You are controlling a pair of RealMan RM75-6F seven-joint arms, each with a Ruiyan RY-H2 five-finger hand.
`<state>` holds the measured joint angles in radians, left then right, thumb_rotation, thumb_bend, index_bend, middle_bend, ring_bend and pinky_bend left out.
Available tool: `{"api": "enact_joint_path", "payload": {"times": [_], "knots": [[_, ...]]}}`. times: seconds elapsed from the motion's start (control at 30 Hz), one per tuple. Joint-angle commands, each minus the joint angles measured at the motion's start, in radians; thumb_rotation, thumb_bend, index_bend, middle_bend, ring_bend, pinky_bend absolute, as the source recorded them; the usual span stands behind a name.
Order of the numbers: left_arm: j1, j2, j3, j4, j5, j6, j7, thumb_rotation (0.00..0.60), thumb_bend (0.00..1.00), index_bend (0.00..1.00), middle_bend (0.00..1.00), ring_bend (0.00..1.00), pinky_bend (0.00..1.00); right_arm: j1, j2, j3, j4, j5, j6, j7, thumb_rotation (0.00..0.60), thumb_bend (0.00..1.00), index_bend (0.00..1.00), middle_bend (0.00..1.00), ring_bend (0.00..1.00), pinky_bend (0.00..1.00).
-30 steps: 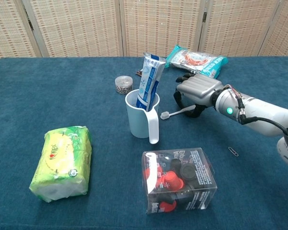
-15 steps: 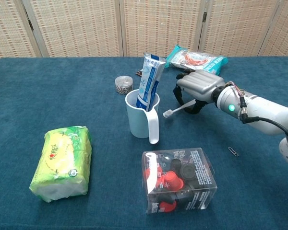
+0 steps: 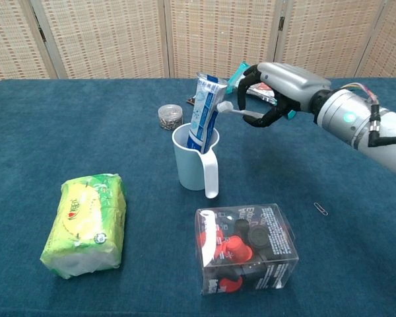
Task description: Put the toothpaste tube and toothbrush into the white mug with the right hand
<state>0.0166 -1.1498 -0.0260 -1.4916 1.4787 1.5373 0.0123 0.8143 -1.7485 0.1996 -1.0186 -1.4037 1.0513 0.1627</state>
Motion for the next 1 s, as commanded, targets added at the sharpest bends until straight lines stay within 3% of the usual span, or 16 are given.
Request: {"api": "enact_joint_path", "payload": {"times": [0.03,0.23,0.63,0.8,1.0], "knots": [[-0.002,0.001,0.001,-0.007,0.004,0.000,0.005,0.600,0.23,0.26,0.08,0.05,0.15,-0.067,0.155,0.028,-0.242,0.044,0.007,0.108,0.600,0.29,0.68,0.39,0.10,0.06],[-0.002,0.006,0.002,-0.019,0.006,0.003,0.012,0.600,0.23,0.26,0.08,0.05,0.15,-0.101,0.249,0.020,-0.410,0.041,-0.001,0.168,0.600,0.29,0.68,0.38,0.10,0.06],[0.006,0.015,0.004,-0.022,0.003,0.011,0.006,0.600,0.23,0.26,0.08,0.05,0.15,-0.156,0.314,0.012,-0.632,0.045,-0.004,0.317,0.600,0.29,0.68,0.33,0.08,0.06],[0.006,0.010,0.007,-0.015,0.006,0.011,-0.002,0.600,0.23,0.26,0.08,0.05,0.15,-0.182,0.294,0.015,-0.685,0.081,0.007,0.361,0.600,0.29,0.68,0.32,0.07,0.06],[0.005,0.009,0.004,-0.005,0.009,0.012,-0.015,0.600,0.23,0.26,0.08,0.05,0.15,-0.211,0.219,0.017,-0.675,0.077,0.070,0.374,0.600,0.27,0.68,0.28,0.03,0.04]]}}
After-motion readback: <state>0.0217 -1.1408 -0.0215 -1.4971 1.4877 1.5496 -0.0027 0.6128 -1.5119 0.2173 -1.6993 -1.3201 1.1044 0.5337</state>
